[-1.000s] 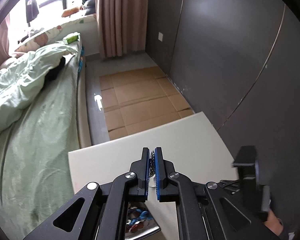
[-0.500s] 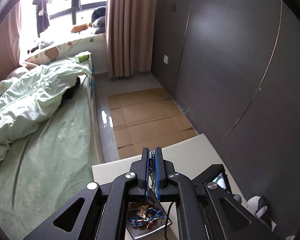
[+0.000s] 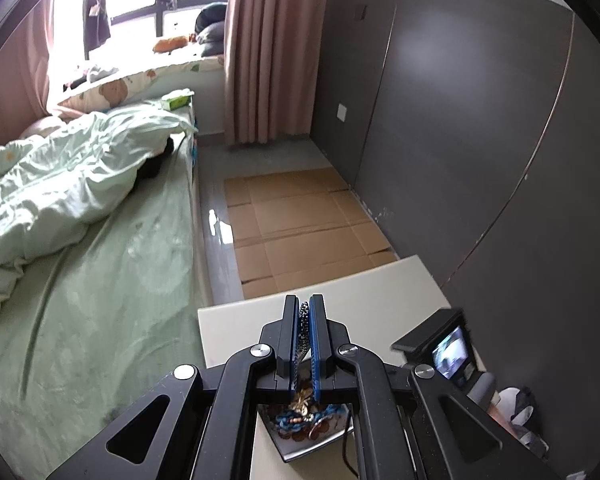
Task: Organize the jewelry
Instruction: 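Open the left gripper to drop the chain while the right grasps the small ring and drops it in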
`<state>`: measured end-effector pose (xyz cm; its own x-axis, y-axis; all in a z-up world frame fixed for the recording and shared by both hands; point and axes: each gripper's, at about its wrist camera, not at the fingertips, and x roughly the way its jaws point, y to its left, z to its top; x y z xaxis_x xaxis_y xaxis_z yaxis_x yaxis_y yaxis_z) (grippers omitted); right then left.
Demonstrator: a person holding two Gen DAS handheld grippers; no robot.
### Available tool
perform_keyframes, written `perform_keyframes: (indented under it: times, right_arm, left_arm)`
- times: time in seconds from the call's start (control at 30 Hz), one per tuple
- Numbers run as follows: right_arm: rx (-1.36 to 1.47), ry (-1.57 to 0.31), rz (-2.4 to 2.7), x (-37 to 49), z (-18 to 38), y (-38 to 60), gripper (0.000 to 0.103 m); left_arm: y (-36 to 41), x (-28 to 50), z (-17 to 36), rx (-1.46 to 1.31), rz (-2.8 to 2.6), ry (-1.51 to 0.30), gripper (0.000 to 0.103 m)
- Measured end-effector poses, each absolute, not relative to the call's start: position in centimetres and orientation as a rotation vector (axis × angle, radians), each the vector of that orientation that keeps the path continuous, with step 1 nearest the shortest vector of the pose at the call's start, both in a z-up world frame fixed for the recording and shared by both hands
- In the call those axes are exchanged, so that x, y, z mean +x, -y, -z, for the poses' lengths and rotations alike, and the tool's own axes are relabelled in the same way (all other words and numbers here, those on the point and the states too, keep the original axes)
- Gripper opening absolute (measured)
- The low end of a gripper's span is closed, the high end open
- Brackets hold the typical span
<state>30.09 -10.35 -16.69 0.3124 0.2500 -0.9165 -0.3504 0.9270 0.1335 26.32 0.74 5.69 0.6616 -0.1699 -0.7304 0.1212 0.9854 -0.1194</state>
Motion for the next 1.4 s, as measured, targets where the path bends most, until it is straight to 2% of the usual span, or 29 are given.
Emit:
perform_keyframes:
  times: [0.3,0.7,0.9,0.93,1.03,1.1,1.3,1.4]
  right_arm:
    - [-0.020,-1.097,-0.447,28.8,13.0,10.7,0.013]
    - [0.117,-0.966,-0.559,27.1,8.7,10.0,0.013]
    - [0.165,-0.960,-0.631,27.3,8.5,8.8,0.013]
    - [0.169,-0.963,-0.641,27.3,8.6,8.6,0.013]
    - [0.175,-0.977,-0.661,27.6,9.0,7.8,0.013]
    - [0.178,-0.986,-0.671,27.8,9.3,7.2,0.013]
    - [0.171,-1.013,-0.688,28.2,10.2,5.8,0.013]
    - [0.141,-1.011,-0.685,28.2,10.2,5.0,0.013]
  left_arm:
    - [-1.5,26.7,-1.2,-0.100,0.171,-0.899,0.005]
    - [-2.2,28.1,7.6,-0.218,0.150,-0.985,0.005]
    - [-3.1,28.1,8.2,-0.273,0.184,-0.995,0.007]
    - [-3.4,27.9,8.0,-0.286,0.180,-0.986,0.009]
    - [-4.7,27.5,7.8,-0.326,0.169,-0.967,0.026]
    - [-5.6,27.0,7.6,-0.338,0.156,-0.946,0.044]
    - [-7.3,25.9,6.9,-0.344,0.128,-0.884,0.073]
    - [-8.2,25.5,7.0,-0.370,0.128,-0.877,0.078]
